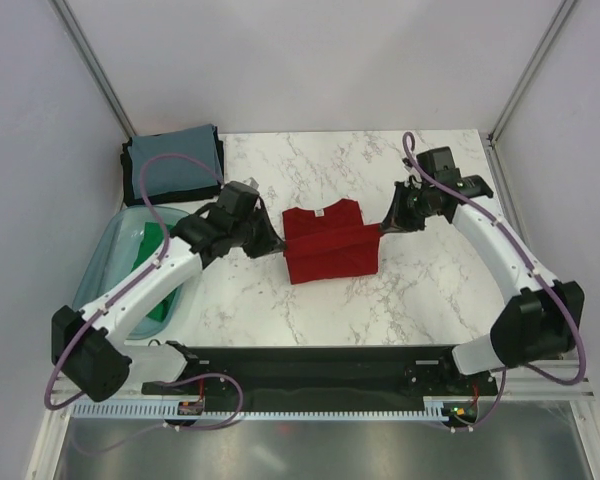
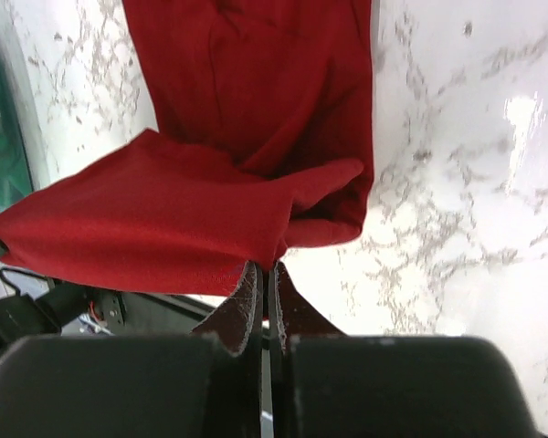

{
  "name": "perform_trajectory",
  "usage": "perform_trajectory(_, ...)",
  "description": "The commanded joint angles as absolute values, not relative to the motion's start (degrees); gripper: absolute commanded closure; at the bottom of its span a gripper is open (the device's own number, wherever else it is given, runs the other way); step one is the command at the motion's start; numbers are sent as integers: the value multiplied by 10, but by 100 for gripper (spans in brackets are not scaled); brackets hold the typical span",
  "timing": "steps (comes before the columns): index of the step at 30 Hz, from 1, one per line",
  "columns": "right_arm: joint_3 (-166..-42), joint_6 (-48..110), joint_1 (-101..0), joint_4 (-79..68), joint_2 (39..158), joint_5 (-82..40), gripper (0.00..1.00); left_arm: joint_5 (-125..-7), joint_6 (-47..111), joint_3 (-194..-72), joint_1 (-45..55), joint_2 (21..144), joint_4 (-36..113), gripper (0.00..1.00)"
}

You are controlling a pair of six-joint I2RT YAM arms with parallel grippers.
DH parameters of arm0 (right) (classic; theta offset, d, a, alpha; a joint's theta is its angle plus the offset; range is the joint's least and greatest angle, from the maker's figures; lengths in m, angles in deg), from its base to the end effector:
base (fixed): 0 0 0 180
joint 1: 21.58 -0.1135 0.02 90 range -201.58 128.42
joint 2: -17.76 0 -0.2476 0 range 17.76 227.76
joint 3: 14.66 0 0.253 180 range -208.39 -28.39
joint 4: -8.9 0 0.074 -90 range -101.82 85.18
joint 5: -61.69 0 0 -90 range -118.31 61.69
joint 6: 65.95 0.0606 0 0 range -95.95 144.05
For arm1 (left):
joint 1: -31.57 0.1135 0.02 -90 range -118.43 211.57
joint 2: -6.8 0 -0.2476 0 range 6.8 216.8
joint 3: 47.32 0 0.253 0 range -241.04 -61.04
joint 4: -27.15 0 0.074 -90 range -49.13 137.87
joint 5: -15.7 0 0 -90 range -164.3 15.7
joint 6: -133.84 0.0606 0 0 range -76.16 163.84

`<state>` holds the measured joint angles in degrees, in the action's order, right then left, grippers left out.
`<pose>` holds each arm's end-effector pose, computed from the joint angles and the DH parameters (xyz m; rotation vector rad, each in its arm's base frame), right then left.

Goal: Fold and stack the t-shirts

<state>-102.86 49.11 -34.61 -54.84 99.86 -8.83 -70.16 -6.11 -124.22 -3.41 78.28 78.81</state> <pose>0.2952 0.0891 0.2749 0.1457 2.6359 0.6774 0.2320 -0.1677 0.2751 -0.2923 2.5055 -0.7511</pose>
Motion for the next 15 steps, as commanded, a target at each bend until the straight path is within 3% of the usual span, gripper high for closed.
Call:
perform_trajectory(1, -1084, 467, -335, -526, 1051, -146, 100, -677, 7, -1284, 8, 826, 811, 98)
perform_trajectory(9, -1225, 476, -330, -516, 1231, -145, 100, -624, 60, -1362, 88, 959, 790, 98)
perform_trajectory(13, -1327, 488, -327, -517, 1350, -157, 100, -568, 94, -1477, 151, 1093, 785, 98)
perform_trajectory(14, -1389, 493, -327, -527, 1379, -159, 98, -561, 101, -1507, 160, 1153, 786, 97)
perform_trajectory(15, -1427, 501, -323, -538, 1439, -159, 89, -555, 111, -1541, 169, 1193, 790, 93)
